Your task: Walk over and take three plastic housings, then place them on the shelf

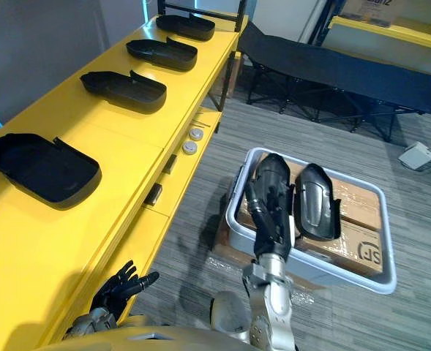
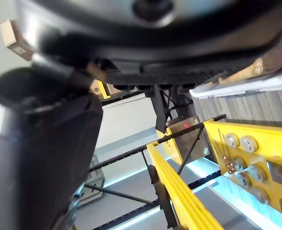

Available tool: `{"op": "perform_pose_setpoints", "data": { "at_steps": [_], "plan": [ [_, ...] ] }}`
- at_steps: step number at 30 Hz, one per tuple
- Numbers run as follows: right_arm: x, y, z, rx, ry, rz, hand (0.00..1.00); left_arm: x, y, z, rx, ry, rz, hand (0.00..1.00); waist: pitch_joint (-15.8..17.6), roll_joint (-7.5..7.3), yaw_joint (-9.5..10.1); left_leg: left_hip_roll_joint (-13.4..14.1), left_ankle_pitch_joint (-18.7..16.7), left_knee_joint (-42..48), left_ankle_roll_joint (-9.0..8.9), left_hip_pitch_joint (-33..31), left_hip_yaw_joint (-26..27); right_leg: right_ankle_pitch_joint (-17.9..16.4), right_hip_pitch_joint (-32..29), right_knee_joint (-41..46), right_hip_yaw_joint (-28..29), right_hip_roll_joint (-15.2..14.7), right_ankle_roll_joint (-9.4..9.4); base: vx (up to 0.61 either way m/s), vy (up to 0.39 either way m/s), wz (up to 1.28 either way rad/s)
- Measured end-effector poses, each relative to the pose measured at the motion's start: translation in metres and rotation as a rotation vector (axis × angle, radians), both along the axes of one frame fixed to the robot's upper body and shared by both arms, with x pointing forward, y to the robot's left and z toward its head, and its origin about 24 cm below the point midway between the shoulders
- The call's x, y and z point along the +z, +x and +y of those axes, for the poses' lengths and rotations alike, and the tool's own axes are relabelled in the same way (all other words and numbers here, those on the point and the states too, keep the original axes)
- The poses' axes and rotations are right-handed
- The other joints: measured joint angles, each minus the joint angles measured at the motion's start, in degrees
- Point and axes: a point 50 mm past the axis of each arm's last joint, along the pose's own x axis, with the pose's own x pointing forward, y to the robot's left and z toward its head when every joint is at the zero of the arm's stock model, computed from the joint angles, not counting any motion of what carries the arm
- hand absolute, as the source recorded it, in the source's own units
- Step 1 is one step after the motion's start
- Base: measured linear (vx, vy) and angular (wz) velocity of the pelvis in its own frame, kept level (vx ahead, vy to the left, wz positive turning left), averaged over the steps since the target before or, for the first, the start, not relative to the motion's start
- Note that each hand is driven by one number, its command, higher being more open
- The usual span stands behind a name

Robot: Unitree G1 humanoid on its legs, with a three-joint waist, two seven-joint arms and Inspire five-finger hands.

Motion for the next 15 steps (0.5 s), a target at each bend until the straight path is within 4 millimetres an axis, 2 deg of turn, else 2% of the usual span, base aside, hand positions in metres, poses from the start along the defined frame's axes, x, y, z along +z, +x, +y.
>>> {"op": "perform_pose_setpoints", "data": {
  "at_steps": [3,5,7,8,9,10,11,12,13,14,15],
  "plan": [
    [0.007,0.011,0.010,0.009,-0.030,-0.021,1.00,0.000,0.000,0.005,-0.039,0.021,0.016,1.00,-0.6,-0.31,1.38,2.3,2.6,-1.6,-1.47,-2.3,1.4,-0.1,1.7,1.5,0.0,-3.8,-0.46,-0.12,-0.088,-0.33],
    [0.005,0.012,0.012,0.004,-0.041,-0.007,1.00,-0.001,-0.005,0.012,-0.046,0.040,0.031,1.00,-1.0,-1.16,1.60,3.3,3.2,-0.8,-2.32,-3.7,1.8,-0.1,3.2,0.9,0.9,-4.5,0.02,-0.06,-0.175,-0.18],
    [0.001,0.009,0.012,-0.015,-0.050,0.019,1.00,-0.004,-0.010,0.018,-0.042,0.055,0.063,1.00,-1.4,-2.29,1.72,5.3,3.3,3.1,-2.78,-6.9,2.3,0.3,6.2,-5.0,1.0,-4.8,3.09,-0.06,-0.269,-0.22],
    [0.000,0.009,0.012,-0.016,-0.049,0.024,1.00,-0.003,-0.010,0.020,-0.033,0.059,0.056,1.00,-1.3,-2.54,1.92,5.7,3.3,4.0,-2.78,-7.2,2.7,0.3,7.1,-7.1,-0.4,-5.1,3.68,-0.13,-0.384,-0.58],
    [-0.005,0.008,0.011,-0.001,-0.050,0.042,1.00,-0.003,-0.011,0.023,0.016,0.045,0.052,1.00,-1.2,-3.27,3.16,6.5,3.3,6.0,-2.79,-7.3,4.5,1.0,8.9,-12.9,-4.7,-6.4,7.45,-0.11,-0.268,-0.54],
    [-0.006,0.008,0.011,0.002,-0.051,0.043,1.00,-0.003,-0.011,0.023,0.020,0.044,0.051,1.00,-1.2,-3.34,3.21,6.6,3.3,6.1,-2.80,-7.4,4.6,1.1,9.0,-13.3,-5.0,-6.4,7.74,-0.17,-0.362,-0.75],
    [-0.007,0.008,0.009,0.028,-0.066,0.048,1.00,-0.001,-0.008,0.022,0.059,0.029,0.030,1.00,-0.9,-3.69,3.07,7.8,3.0,8.9,-3.42,-8.2,4.9,-0.9,11.1,-17.1,-8.3,-6.3,12.25,-0.18,-0.412,-0.47],
    [-0.008,0.007,0.002,0.046,-0.089,0.048,1.00,0.000,-0.004,0.017,0.100,0.003,0.008,1.00,-0.3,-2.75,2.63,8.9,2.9,10.5,-4.09,-9.8,3.6,-3.6,12.0,-19.6,-9.5,-5.1,12.73,-0.21,-0.481,-0.48],
    [-0.010,0.004,-0.005,0.040,-0.104,0.057,1.00,0.001,-0.003,0.015,0.115,-0.006,0.002,1.00,0.1,-1.99,2.32,9.8,2.9,11.1,-4.82,-10.3,3.1,-4.8,12.6,-21.0,-10.2,-4.3,12.78,-0.19,-0.435,-0.11],
    [-0.014,-0.002,-0.021,0.019,-0.134,0.089,1.00,0.000,-0.002,0.011,0.151,-0.027,0.005,1.00,1.4,-0.11,1.41,11.5,3.3,11.5,-6.14,-10.6,1.9,-4.7,13.4,-21.9,-11.4,-1.9,11.89,-0.14,-0.262,0.12],
    [-0.023,-0.018,-0.036,-0.027,-0.126,0.143,1.00,-0.001,-0.005,0.008,0.149,-0.032,0.012,1.00,1.4,0.59,1.21,11.7,4.8,9.2,-8.04,-9.2,1.4,-5.4,13.7,-21.6,-11.5,-1.0,10.76,-0.14,-0.228,0.12]
  ]
}}
